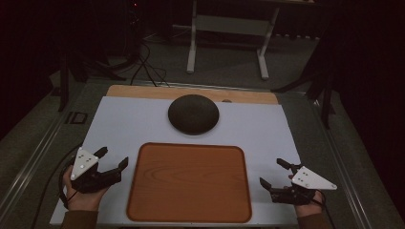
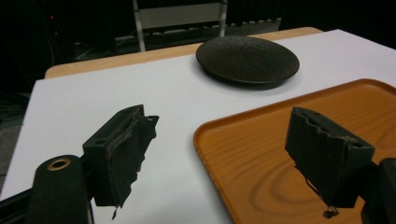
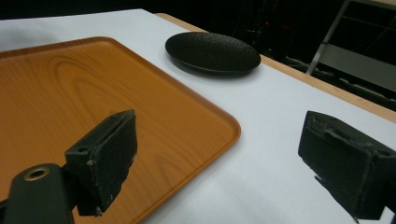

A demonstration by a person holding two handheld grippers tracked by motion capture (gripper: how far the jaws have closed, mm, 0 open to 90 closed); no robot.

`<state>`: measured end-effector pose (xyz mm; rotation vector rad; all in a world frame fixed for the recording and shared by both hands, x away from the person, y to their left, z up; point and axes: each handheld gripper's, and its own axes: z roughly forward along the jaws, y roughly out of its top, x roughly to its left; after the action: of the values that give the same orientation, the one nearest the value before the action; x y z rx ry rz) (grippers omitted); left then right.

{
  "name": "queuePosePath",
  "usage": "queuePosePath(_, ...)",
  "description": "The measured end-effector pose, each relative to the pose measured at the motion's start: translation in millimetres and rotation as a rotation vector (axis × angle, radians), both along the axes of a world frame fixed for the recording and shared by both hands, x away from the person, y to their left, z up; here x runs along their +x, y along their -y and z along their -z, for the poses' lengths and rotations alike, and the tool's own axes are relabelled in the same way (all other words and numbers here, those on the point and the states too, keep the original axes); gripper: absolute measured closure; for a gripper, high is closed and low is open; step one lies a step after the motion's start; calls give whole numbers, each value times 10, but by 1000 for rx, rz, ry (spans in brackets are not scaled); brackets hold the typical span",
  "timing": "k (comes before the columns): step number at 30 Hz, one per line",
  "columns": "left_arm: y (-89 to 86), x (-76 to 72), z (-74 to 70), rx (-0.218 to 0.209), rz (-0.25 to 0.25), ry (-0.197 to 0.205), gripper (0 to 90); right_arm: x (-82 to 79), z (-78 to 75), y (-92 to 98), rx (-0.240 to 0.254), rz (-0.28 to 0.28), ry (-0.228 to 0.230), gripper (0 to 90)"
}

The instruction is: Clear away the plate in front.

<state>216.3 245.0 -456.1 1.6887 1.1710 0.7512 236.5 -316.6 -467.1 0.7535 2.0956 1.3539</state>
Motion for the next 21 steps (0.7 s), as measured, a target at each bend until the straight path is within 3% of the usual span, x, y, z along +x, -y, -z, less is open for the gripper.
queuePosePath(6, 20, 62, -3, -15, 5, -20, 247, 4, 1, -11, -5, 1, 3, 114)
queuePosePath(10, 17, 104, -42, -32, 7, -17, 254, 6, 1, -2, -7, 5, 7, 114)
queuePosePath(21, 34, 280, -156, -25, 8, 0, 269, 4, -2, 12, -11, 24, 12, 114)
